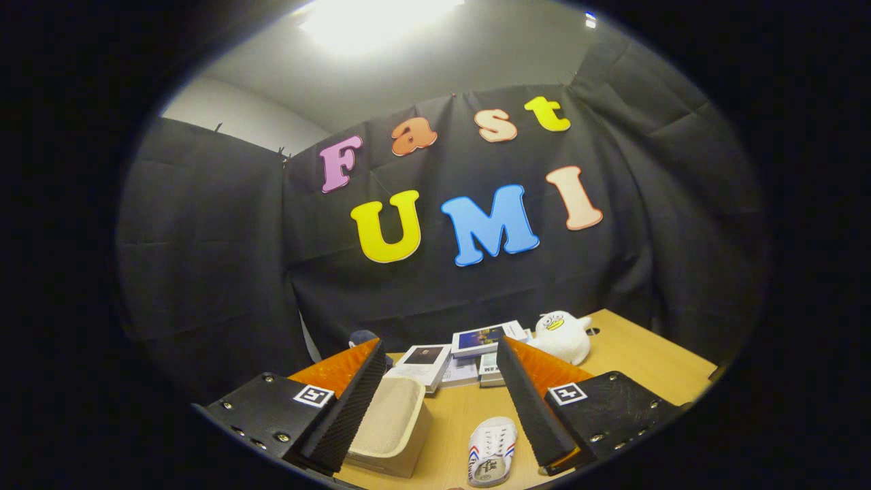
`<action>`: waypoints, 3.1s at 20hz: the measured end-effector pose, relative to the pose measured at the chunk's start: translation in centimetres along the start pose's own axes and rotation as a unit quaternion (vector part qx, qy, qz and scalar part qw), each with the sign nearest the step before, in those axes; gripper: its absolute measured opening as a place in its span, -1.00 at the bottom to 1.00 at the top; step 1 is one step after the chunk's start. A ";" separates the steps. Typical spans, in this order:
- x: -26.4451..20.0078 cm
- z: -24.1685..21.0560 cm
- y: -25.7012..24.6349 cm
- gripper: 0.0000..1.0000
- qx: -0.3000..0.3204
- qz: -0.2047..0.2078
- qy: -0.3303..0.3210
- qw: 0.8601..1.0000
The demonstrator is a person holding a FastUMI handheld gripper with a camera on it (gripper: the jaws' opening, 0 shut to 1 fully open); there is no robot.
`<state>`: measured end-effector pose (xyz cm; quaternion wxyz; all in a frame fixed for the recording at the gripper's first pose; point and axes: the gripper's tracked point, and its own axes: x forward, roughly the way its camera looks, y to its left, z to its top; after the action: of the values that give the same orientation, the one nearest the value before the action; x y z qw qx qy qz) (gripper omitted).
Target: Open the storage box then place both shoes into the box .Put the left shoe in first, then the right shoe, with the right side of both shoes facing outward in a uniform manner.
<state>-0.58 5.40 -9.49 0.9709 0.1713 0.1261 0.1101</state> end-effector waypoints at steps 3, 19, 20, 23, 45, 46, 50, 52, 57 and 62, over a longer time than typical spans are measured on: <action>0.8 -1.9 0.5 0.98 0.048 0.021 0.026 0.998; 2.6 -13.9 3.1 0.94 0.222 0.066 0.199 0.952; 2.6 -14.6 3.2 0.94 0.231 0.068 0.207 0.948; 3.1 -16.6 3.6 0.91 0.256 0.069 0.235 0.935; 2.3 -18.8 6.3 -0.88 0.380 0.115 0.301 0.867; 2.2 -18.2 6.6 -0.88 0.379 0.119 0.294 0.869; 2.5 -15.0 7.9 -0.88 0.383 0.137 0.274 0.871; 2.6 -13.3 8.8 -0.88 0.380 0.146 0.265 0.874; 2.8 -9.6 12.7 -0.88 0.357 0.179 0.248 0.883; 3.0 -7.5 17.8 -0.88 0.312 0.203 0.237 0.897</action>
<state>-2.88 24.75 -10.51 0.7653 0.4561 0.3431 0.2975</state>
